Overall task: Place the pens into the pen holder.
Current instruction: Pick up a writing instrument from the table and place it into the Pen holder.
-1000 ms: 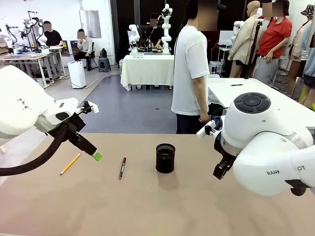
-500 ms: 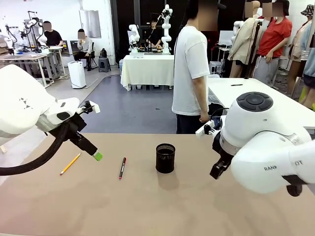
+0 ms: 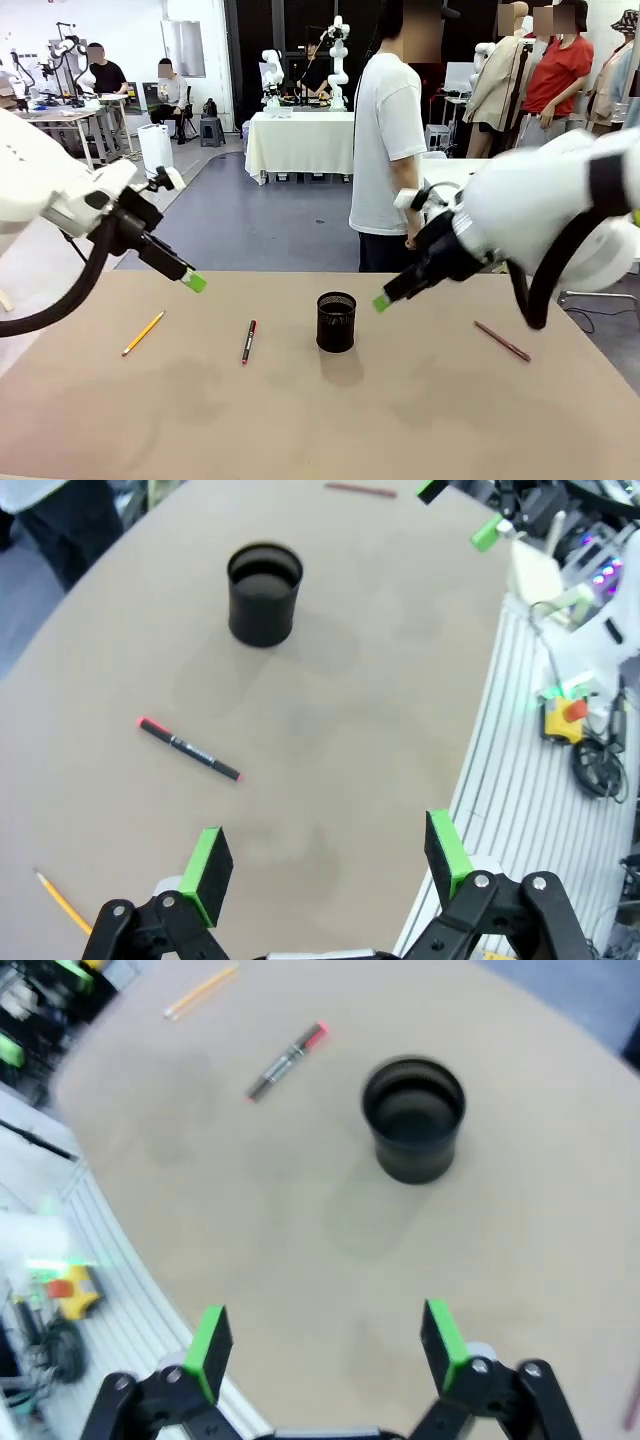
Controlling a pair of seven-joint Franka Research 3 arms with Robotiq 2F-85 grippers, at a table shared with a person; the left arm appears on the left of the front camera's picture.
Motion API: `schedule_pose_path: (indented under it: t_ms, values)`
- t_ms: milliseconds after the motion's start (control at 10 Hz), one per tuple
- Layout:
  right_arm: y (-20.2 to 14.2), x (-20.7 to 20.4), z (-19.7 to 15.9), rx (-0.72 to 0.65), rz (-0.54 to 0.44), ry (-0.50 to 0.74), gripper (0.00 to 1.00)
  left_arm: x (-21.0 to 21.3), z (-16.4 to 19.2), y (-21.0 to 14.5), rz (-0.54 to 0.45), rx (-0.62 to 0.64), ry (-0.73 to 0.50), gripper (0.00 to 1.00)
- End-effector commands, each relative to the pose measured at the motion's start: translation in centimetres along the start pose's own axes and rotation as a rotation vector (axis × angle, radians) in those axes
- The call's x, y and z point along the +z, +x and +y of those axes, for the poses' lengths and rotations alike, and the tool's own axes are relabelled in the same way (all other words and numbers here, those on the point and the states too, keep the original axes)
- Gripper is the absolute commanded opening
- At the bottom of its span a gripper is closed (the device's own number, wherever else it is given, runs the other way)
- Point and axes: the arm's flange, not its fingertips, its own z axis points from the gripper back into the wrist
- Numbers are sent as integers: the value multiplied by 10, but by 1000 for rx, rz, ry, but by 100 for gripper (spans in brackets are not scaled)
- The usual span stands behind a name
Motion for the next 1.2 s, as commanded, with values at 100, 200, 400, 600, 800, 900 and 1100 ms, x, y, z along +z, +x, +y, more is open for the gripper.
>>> schedule_pose_path:
  t_ms: [100, 200, 400, 600, 800, 900, 1100]
  values:
    - [17, 41, -33, -12, -32, 53, 100, 27, 27, -6, -36, -48, -46, 100]
    - [23, 56, -34, 19, -27, 87, 100, 38, 28, -5, -46, -65, -34, 100]
    - [32, 84, -38, 96, -28, 52, 100, 65, 27, 6, -43, -102, -25, 100]
    - [43, 108, -43, 162, -33, 37, 100, 80, 35, 10, -29, -86, 7, 100]
    - [43, 128, -51, 223, -42, 79, 100, 94, 41, 8, -60, -84, 45, 100]
    - [39, 134, -58, 252, -61, 62, 100, 98, 48, 8, -69, -85, 53, 100]
    - [32, 148, -66, 315, -117, 42, 100, 106, 57, 5, -90, -89, 78, 100]
